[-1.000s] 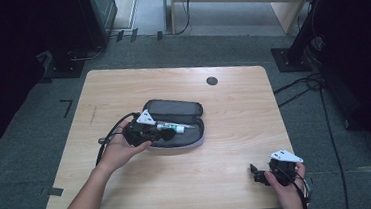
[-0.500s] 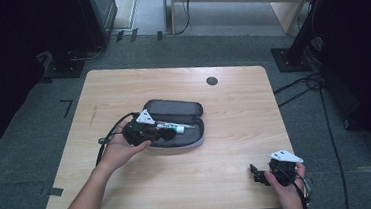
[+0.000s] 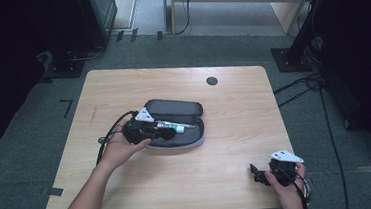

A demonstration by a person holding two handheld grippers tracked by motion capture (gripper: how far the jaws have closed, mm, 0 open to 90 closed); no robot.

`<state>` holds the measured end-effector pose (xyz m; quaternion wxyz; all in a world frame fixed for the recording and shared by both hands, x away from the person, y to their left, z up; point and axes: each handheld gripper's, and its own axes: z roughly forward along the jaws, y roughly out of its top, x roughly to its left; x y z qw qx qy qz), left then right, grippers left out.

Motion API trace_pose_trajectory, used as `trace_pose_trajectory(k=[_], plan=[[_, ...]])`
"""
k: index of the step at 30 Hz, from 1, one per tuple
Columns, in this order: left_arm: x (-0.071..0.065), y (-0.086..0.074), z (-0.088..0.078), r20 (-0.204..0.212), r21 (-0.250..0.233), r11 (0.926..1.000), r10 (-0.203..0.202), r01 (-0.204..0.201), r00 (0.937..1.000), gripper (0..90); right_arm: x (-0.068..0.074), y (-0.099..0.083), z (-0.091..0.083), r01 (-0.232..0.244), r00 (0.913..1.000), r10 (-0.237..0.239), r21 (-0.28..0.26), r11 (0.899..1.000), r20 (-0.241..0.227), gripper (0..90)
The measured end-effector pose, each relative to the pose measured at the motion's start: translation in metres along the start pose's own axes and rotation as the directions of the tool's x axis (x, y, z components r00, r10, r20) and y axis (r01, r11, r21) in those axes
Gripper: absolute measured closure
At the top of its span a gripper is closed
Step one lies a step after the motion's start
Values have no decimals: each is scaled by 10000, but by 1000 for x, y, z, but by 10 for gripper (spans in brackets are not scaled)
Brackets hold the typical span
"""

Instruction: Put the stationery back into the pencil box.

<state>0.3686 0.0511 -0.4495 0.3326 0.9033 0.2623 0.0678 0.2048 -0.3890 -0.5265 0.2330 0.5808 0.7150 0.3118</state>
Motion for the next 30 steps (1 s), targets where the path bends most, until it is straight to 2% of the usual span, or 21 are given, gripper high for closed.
trace_pose_trajectory(k=[6,16,20,26,30], plan=[[1,0,4,192,107,9999,-38,36,9998,747,0,0,0,3,10000,-3,-15,10000,-21,0],[-2,7,10,798,-303,9993,-208,233,9966,786,0,0,0,25,10000,-25,-32,10000,-26,0],[-4,8,19,949,23,9998,-193,192,9953,775,0,0,0,24,10000,-24,-25,10000,-30,0],[-1,7,17,694,20,9997,-235,234,9973,745,0,0,0,-8,10000,8,-41,10000,-53,0],[2,7,20,579,432,9986,-345,320,9977,743,0,0,0,15,10000,-15,-10,10000,-42,0]])
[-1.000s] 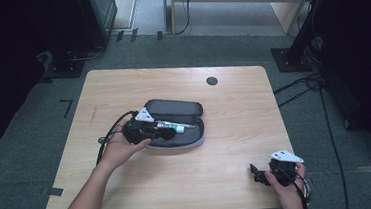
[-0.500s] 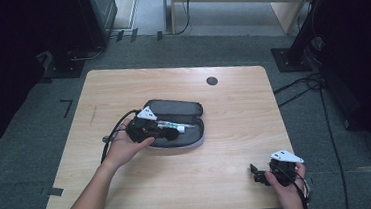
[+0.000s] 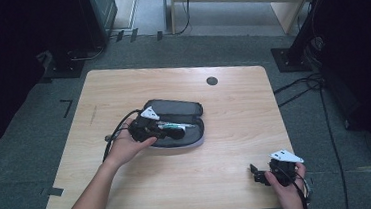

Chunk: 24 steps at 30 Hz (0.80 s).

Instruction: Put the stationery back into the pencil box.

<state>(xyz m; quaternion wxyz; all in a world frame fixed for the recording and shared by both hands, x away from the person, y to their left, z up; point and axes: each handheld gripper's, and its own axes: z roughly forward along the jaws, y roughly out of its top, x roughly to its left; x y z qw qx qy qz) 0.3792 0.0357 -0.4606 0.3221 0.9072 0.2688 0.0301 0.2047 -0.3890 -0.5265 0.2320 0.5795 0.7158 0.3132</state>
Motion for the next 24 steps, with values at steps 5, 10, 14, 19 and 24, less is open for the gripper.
trace_pose_trajectory(k=[5,10,14,19,24], plan=[[1,1,5,-34,175,9997,-172,172,9998,697,0,0,0,2,10000,-2,-7,10000,21,0],[2,2,4,-119,218,9994,-277,280,9995,678,0,0,0,-20,10000,20,-25,10000,-1,0],[4,2,3,-243,167,9992,-366,370,9990,642,0,0,0,-54,10000,54,-44,10000,-11,0],[6,0,1,-344,193,9987,-467,474,9983,637,0,0,0,-27,10000,27,-18,10000,-5,0],[6,1,3,-440,170,9982,-573,581,9974,636,0,0,0,-8,10000,8,-1,10000,19,0]])
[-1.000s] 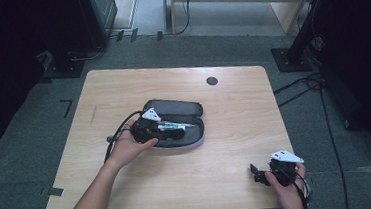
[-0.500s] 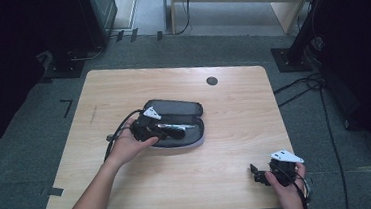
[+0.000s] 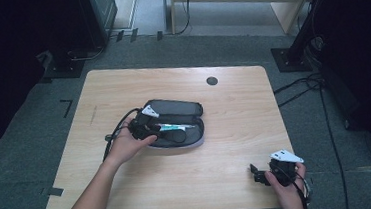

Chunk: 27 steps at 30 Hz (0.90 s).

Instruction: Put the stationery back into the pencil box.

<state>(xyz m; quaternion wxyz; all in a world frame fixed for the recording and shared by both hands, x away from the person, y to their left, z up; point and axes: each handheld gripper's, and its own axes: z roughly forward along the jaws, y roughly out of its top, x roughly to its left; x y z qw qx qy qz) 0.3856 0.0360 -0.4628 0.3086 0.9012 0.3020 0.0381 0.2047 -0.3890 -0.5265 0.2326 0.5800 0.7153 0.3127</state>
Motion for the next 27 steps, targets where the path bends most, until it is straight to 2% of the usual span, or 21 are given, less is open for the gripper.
trace_pose_trajectory(k=[7,13,15,19,22,27], plan=[[-1,0,0,-79,35,10000,12,-12,10000,642,0,0,0,-46,10000,46,-18,10000,-28,0],[-3,-4,-17,358,-915,9956,-174,206,9992,580,0,0,0,-43,10000,43,12,10000,-41,0],[-4,-7,-25,334,-1208,9924,-195,234,9993,535,0,0,1,-10,10000,10,18,10000,-36,0],[-4,-15,-40,312,-1579,9861,-481,525,9984,431,0,0,1,23,10000,-23,74,10000,6,0],[-5,-23,-51,0,-1824,9808,-697,685,9976,333,0,0,1,17,10000,-17,80,10000,5,0],[-3,-37,-69,-467,-2237,9692,-1163,1031,9921,138,1,0,1,17,10000,-17,77,10000,18,0]])
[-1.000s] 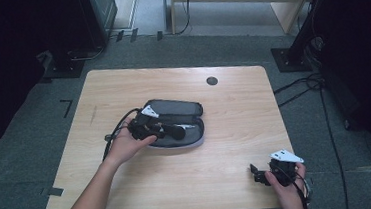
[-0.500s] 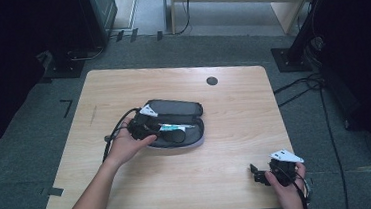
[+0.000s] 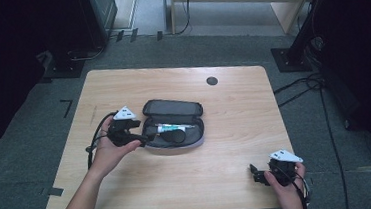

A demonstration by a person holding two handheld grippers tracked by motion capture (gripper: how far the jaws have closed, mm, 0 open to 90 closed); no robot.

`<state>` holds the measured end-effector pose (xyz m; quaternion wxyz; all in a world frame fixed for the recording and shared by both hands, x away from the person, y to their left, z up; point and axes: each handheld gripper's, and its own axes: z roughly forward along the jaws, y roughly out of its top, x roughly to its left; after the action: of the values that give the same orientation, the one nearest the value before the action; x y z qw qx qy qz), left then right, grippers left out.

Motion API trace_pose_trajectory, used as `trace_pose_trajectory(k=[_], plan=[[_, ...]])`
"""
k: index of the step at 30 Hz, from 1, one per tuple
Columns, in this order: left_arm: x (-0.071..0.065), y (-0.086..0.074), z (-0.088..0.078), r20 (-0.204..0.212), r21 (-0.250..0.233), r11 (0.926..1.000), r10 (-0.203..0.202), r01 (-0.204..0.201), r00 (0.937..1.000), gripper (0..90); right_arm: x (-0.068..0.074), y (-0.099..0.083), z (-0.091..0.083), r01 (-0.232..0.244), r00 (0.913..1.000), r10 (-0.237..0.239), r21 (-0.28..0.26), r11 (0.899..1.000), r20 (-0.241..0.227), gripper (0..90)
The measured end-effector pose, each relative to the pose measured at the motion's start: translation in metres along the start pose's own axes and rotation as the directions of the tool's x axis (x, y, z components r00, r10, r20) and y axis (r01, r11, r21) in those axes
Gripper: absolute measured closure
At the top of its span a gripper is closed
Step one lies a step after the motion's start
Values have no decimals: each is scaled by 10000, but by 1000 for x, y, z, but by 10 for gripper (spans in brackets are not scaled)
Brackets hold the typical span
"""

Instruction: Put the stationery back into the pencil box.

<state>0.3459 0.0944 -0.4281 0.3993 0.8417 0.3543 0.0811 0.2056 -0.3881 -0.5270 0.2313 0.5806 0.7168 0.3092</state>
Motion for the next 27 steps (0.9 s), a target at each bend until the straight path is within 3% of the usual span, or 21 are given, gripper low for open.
trace_pose_trajectory(k=[5,15,27], plan=[[2,-11,-21,-510,-323,9993,-192,176,9985,0,0,0,0,4,10000,-4,-2,10000,8,0],[5,-40,-57,-1309,-1016,9939,-558,426,9898,0,0,0,0,5,10000,-5,0,10000,9,0],[11,-84,-84,-2153,-1289,9877,-1146,881,9698,0,0,0,0,-3,10000,3,17,10000,16,0]])
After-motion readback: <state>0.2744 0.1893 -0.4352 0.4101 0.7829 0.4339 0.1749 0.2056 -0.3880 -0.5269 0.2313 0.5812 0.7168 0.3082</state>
